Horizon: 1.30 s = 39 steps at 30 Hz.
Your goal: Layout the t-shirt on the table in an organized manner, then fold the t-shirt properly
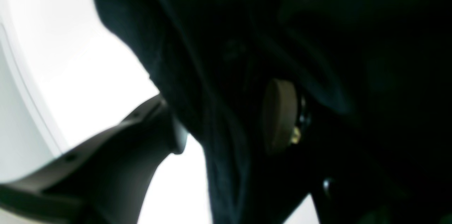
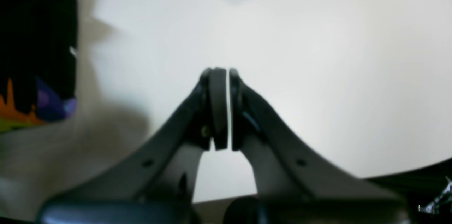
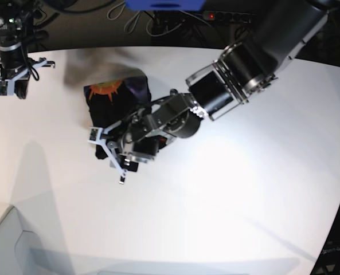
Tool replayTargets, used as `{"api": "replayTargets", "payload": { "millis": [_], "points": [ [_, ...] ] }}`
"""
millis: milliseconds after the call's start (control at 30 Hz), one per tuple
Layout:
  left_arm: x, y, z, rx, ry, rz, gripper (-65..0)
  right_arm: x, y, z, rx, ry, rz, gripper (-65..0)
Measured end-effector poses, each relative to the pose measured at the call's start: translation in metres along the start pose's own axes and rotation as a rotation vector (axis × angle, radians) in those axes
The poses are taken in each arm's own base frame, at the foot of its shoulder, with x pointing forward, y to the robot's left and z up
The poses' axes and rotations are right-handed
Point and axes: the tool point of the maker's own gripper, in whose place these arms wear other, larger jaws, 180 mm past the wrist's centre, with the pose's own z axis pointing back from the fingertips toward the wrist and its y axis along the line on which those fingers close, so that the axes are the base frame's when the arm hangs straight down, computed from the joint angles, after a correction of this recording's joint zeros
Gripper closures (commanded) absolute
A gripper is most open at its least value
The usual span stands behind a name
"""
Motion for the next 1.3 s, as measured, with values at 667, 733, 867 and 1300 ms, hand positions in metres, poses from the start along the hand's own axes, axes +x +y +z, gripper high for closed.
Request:
{"api": "replayTargets", "payload": {
  "millis": [667,733,867,1300],
  "points": [
    [-0.027,0.104,0.085,0.318,-0.178,0.295,-31.6,-0.012,0.009,0.005,0.010,0.030,-0.028,0.0],
    [-0.070,0.110,0.097,0.371,-0.138,0.417,-31.5,-0.013,0.009,0.005,0.009,0.031,-0.027,0.0],
    [-0.180,0.091,0.128,0.463,0.047,0.694,-22.4,-0.008,0.021,0.001,0.046,0.019,-0.024,0.0],
    [-0.337,-0.135,0.213,0.498,0.522,1.236,-0.1,-0.015,0.047,-0.007,0.125,0.035,-0.032,0.0]
  ]
}}
